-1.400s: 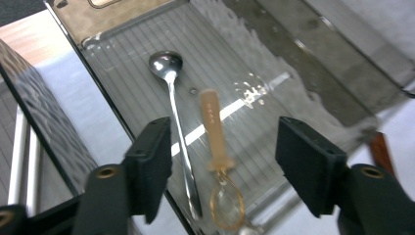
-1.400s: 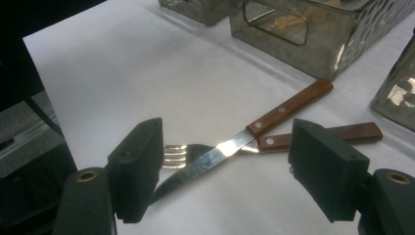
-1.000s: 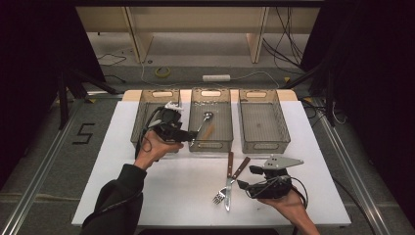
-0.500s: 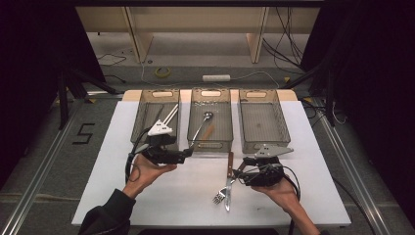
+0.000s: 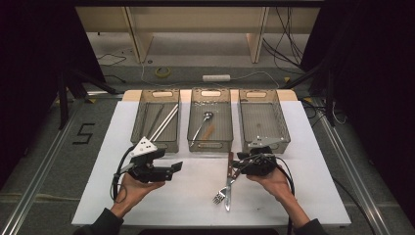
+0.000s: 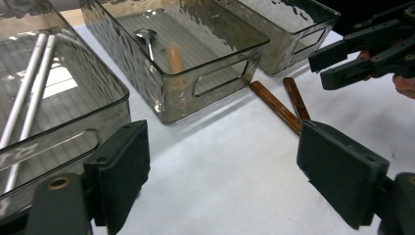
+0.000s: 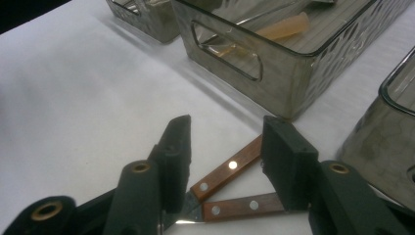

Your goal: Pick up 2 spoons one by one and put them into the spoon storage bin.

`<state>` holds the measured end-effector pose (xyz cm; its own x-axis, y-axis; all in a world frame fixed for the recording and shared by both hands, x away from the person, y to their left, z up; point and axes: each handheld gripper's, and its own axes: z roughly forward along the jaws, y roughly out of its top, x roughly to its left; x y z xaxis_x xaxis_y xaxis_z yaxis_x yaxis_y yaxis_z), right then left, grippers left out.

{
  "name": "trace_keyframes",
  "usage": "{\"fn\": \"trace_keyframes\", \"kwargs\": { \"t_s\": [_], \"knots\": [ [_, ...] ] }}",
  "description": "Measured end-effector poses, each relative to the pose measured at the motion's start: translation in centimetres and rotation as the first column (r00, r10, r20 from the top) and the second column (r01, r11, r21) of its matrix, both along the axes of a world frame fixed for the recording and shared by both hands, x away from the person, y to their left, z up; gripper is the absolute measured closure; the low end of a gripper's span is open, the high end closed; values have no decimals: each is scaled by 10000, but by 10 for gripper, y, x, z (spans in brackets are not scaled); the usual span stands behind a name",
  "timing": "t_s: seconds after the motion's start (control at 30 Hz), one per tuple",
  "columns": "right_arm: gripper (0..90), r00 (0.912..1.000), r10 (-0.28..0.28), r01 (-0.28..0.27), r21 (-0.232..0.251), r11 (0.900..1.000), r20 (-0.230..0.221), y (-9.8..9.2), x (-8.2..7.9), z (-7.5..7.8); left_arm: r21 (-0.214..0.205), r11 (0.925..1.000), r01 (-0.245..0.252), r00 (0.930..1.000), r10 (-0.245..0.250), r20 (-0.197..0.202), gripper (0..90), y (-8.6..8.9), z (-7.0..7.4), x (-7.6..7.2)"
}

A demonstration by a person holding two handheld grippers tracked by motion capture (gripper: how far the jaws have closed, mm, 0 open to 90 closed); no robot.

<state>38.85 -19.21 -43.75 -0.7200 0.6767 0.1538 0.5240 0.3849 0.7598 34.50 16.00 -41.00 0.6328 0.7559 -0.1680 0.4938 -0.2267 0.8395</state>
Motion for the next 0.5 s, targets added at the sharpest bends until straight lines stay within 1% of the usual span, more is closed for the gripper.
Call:
{"fn": "trace_keyframes", "kwargs": {
  "t_s": [0.1,0.33,0.37,0.43,0.5],
  "knots": [
    [605,10000,33,-33,-59,10000,-25,3,4,-2,53,10000,-51,9999,51,126,193,1,-1,-5],
    [671,9997,207,-209,-186,9996,-110,9,13,-5,192,9998,70,9984,-81,568,184,2,-1,-17],
    [678,9997,208,-211,-199,9996,-147,10,14,-5,157,9998,87,9979,-97,641,184,3,-1,-18],
    [696,9995,254,-258,-231,9994,-163,12,16,-6,29,9999,159,9978,-161,645,184,5,0,-19],
    [717,9994,289,-294,-259,9992,-207,14,18,-8,-206,9996,204,9980,-191,610,184,7,0,-21]
  ]
}}
